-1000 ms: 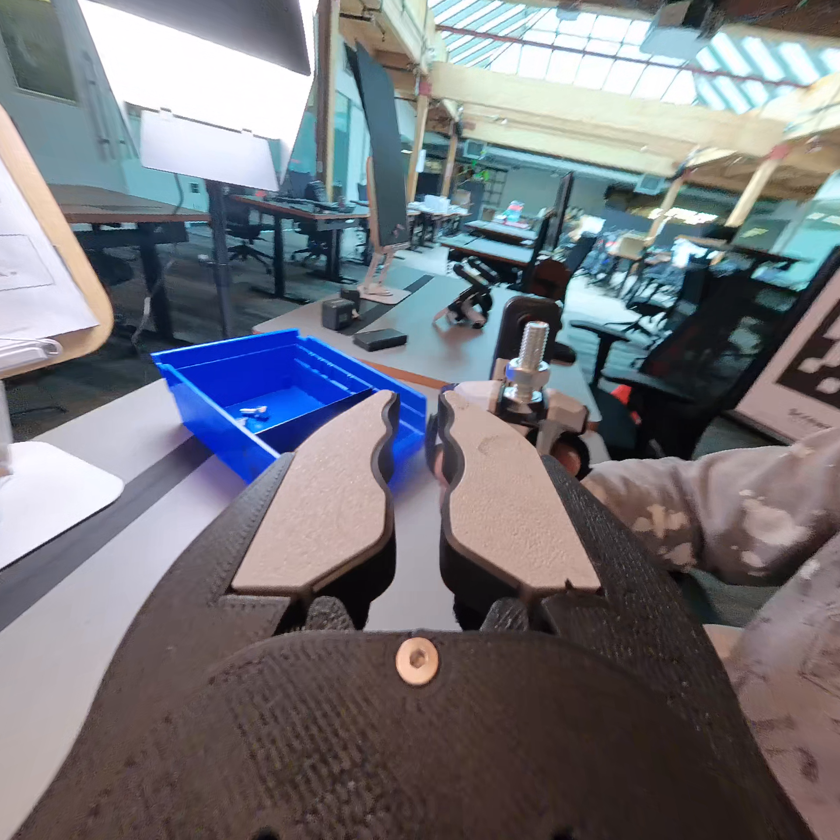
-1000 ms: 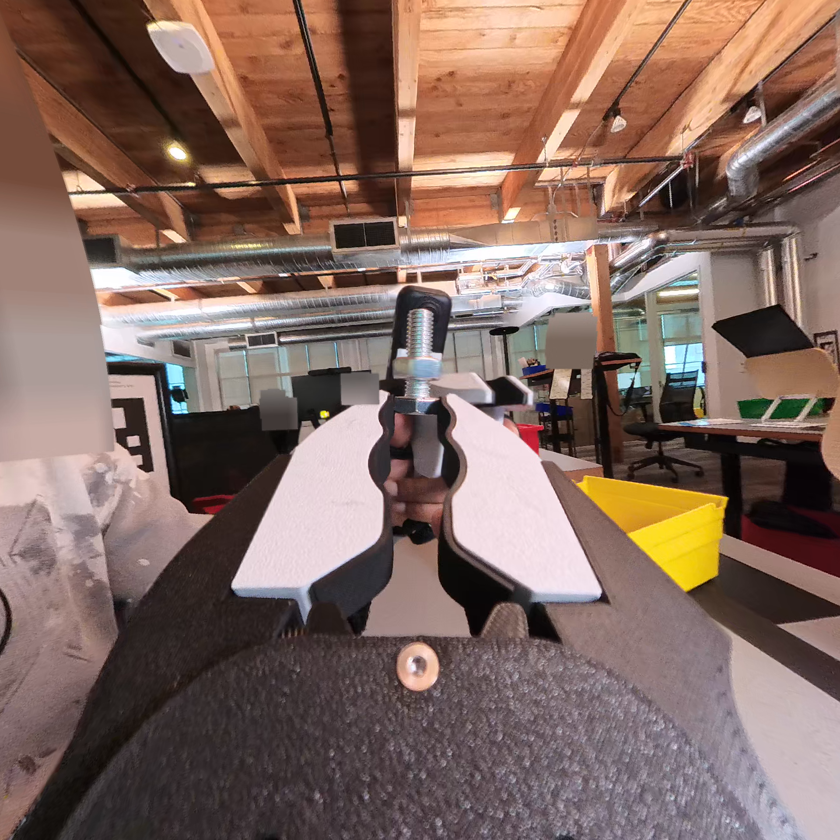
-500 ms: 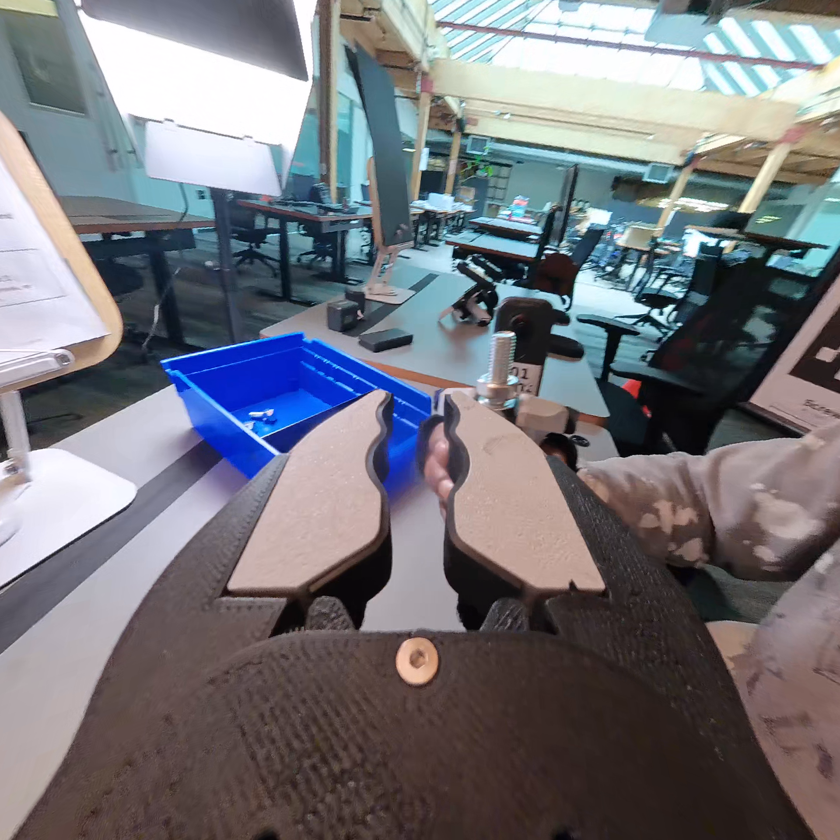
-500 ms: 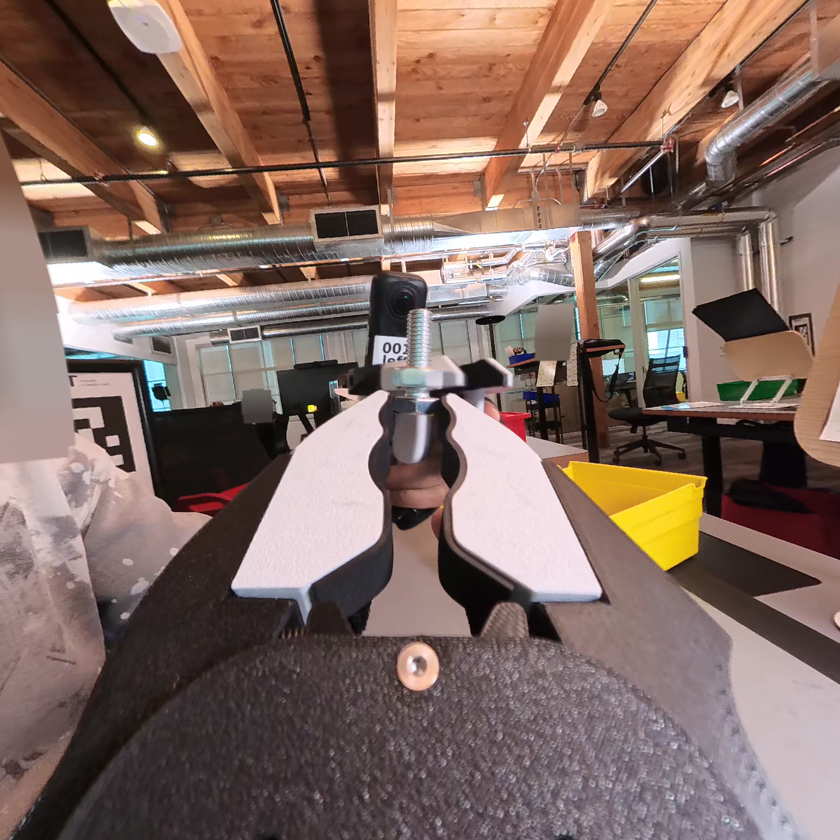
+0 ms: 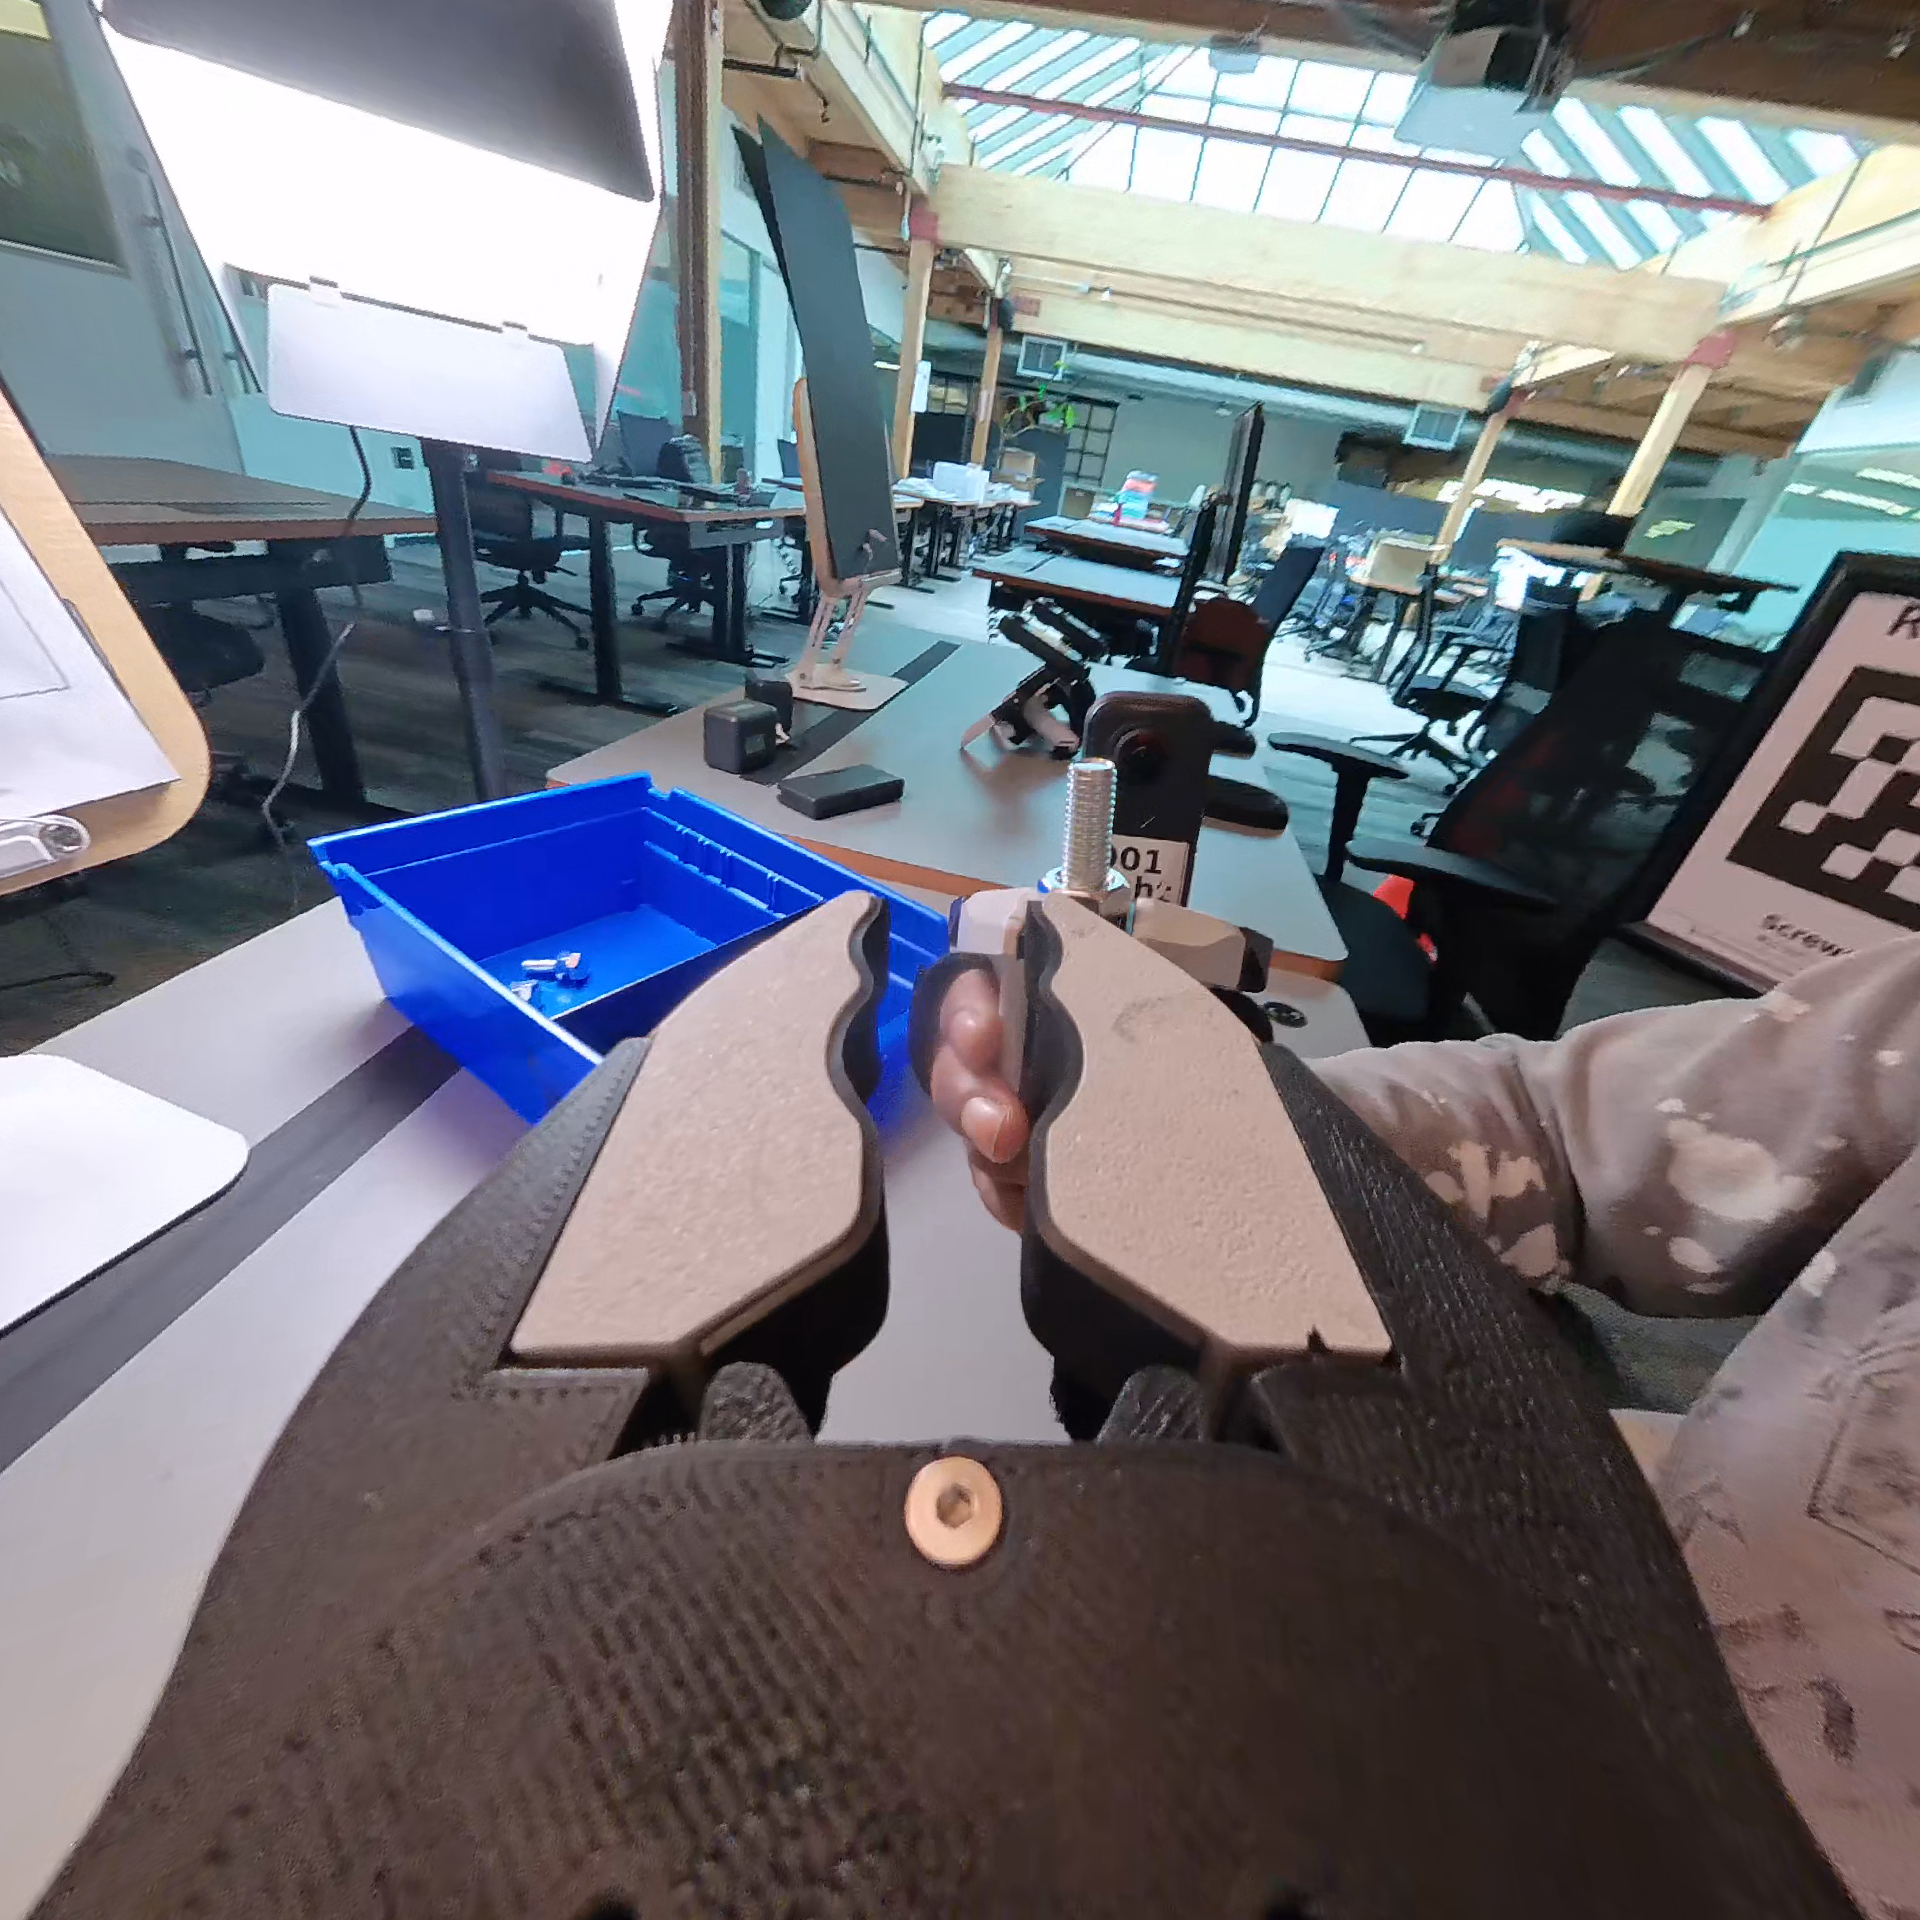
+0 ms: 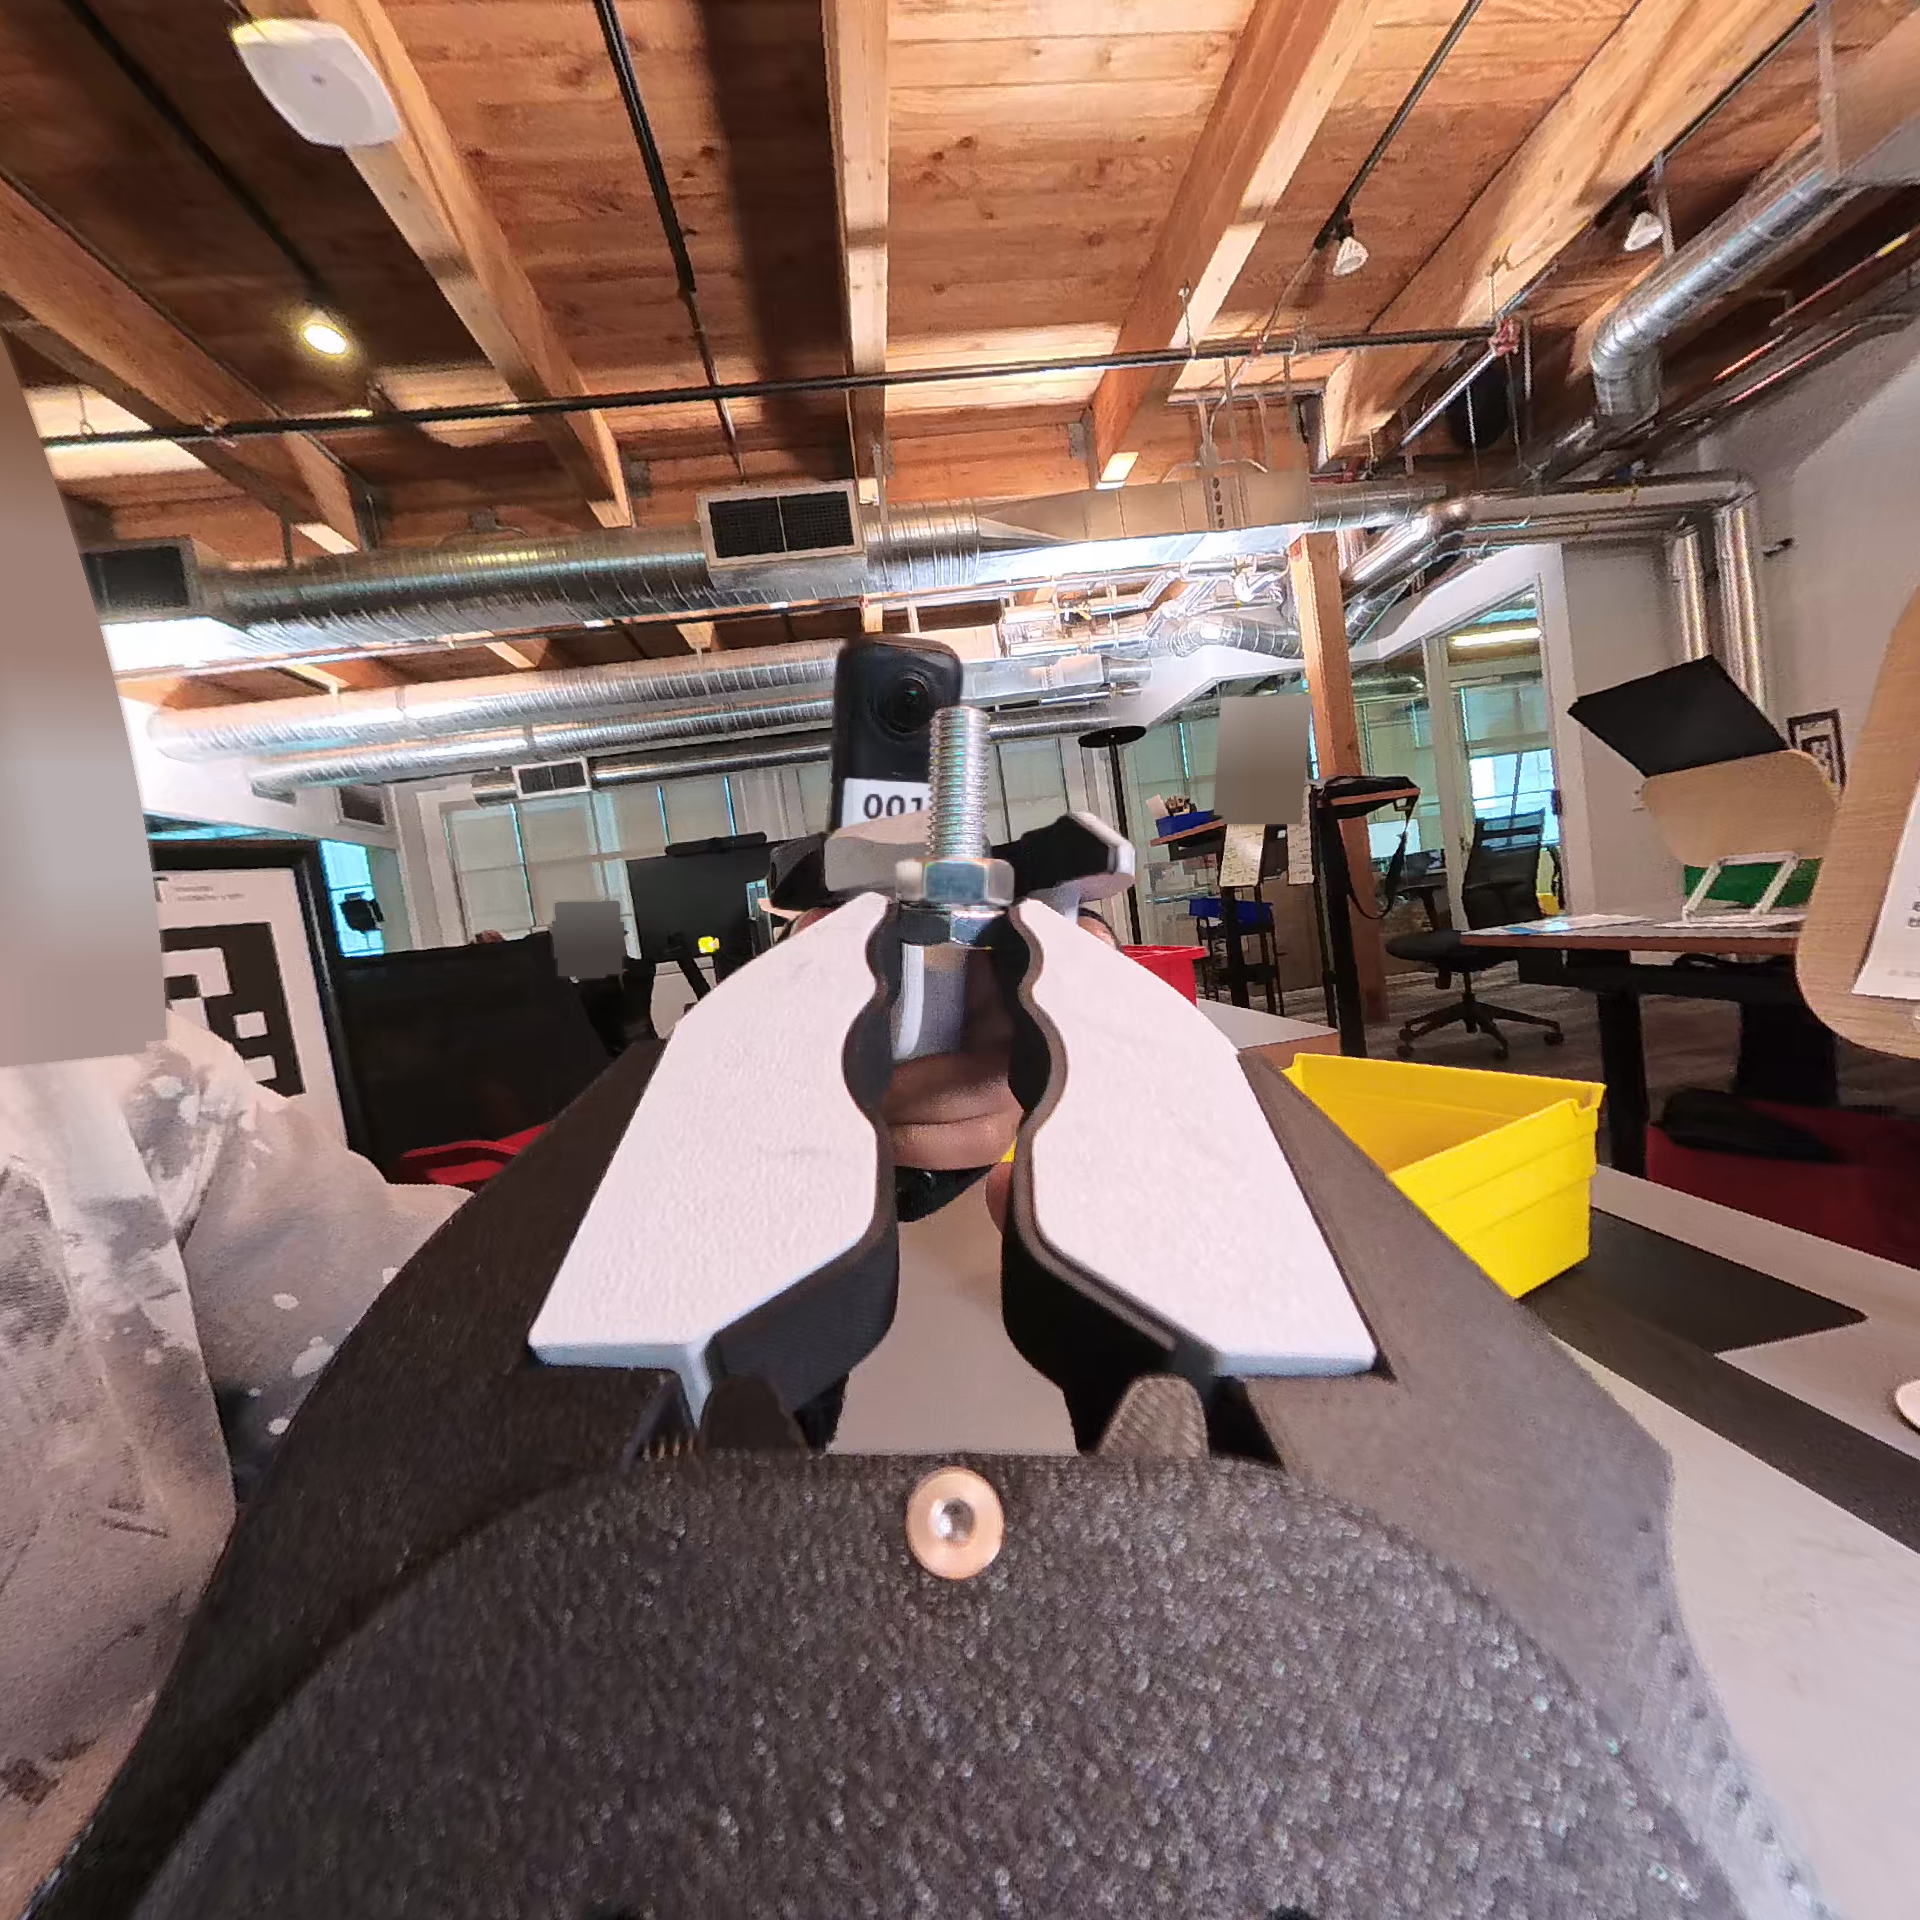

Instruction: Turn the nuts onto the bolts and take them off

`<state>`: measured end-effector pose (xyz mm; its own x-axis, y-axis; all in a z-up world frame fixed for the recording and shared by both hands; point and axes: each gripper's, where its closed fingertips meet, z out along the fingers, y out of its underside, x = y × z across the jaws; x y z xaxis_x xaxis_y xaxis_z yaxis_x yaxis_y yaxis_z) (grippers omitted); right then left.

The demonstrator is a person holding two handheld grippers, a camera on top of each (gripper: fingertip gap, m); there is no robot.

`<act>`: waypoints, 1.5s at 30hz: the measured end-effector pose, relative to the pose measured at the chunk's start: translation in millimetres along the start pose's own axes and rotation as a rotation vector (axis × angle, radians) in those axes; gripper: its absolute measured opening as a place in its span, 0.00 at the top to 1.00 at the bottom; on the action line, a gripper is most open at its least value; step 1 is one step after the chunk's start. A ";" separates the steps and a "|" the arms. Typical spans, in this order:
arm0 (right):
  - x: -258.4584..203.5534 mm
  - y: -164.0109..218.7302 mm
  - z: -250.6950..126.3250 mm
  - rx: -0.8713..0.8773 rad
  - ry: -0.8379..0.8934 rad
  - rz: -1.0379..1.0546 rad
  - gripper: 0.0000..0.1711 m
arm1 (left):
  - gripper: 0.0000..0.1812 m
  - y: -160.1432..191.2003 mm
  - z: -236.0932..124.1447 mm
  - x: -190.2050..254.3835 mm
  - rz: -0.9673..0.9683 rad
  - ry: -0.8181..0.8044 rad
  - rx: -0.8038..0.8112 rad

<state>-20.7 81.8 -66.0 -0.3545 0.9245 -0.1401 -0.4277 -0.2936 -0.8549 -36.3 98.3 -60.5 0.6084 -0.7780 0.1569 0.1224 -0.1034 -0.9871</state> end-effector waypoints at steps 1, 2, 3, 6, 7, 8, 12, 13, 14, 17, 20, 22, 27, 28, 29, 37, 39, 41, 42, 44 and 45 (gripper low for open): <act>0.9 0.6 -0.2 -0.002 0.004 0.001 0.90 | 0.86 1.1 0.3 -0.7 0.005 -0.007 -0.006; 1.6 0.9 -0.3 -0.003 0.007 0.001 0.90 | 0.86 1.1 0.4 -1.2 0.002 -0.009 -0.005; 2.1 1.0 -0.5 -0.004 0.009 0.001 0.90 | 0.87 1.2 0.2 -2.7 -0.003 -0.014 -0.006; 6.8 -0.2 -2.3 -0.010 0.034 -0.008 0.90 | 0.87 1.6 -3.4 -13.2 0.012 -0.070 -0.011; 10.4 -1.5 -3.6 -0.014 0.053 -0.014 0.90 | 0.87 0.5 -5.7 -17.0 0.020 -0.092 -0.008; 15.6 -3.5 -5.6 -0.022 0.081 -0.025 0.89 | 0.87 -1.3 -8.5 -20.9 0.027 -0.113 -0.004; 57.6 -20.7 -25.3 -0.127 0.308 -0.134 0.90 | 0.89 -10.7 -26.2 -41.7 0.065 -0.236 0.003; 73.0 -28.5 -34.6 -0.163 0.388 -0.170 0.89 | 0.89 -13.5 -32.4 -48.0 0.077 -0.274 0.007; 89.5 -38.3 -46.0 -0.193 0.474 -0.205 0.90 | 0.90 -16.6 -38.9 -54.0 0.086 -0.310 0.012; 144.2 -64.8 -84.5 -0.320 0.720 -0.272 0.90 | 0.94 -26.0 -58.1 -68.4 0.108 -0.398 0.035; 206.0 -69.5 -128.1 -0.556 0.920 -0.288 0.90 | 0.98 -33.9 -73.7 -76.3 0.127 -0.451 0.053; 246.6 -60.4 -163.3 -0.744 1.043 -0.273 0.89 | 1.00 -38.8 -83.2 -80.3 0.140 -0.485 0.064; 312.2 -15.5 -231.7 -1.020 1.232 -0.038 0.89 | 1.00 -48.8 -104.5 -88.3 0.159 -0.554 0.089; 320.7 -7.2 -242.0 -1.068 1.264 -0.011 0.89 | 1.00 -50.2 -108.1 -89.6 0.161 -0.562 0.094; 328.5 -0.3 -252.1 -1.119 1.300 0.005 0.89 | 1.00 -51.6 -111.6 -90.9 0.161 -0.570 0.100; 358.3 34.6 -309.9 -1.443 1.496 0.100 0.89 | 1.00 -57.3 -133.6 -103.3 0.149 -0.616 0.131; 359.9 36.4 -320.1 -1.497 1.529 0.091 0.89 | 1.00 -56.3 -135.8 -106.9 0.141 -0.620 0.130; 357.8 41.8 -326.3 -1.526 1.531 0.130 0.89 | 1.00 -55.1 -136.6 -109.8 0.133 -0.620 0.129; 356.4 44.8 -327.5 -1.530 1.521 0.150 0.89 | 1.00 -54.8 -136.6 -110.6 0.131 -0.619 0.128; 356.2 45.9 -324.2 -1.506 1.500 0.153 0.89 | 1.00 -54.6 -136.3 -111.2 0.133 -0.620 0.127; 355.1 46.0 -322.1 -1.500 1.489 0.156 0.89 | 1.00 -54.4 -136.4 -111.4 0.136 -0.623 0.123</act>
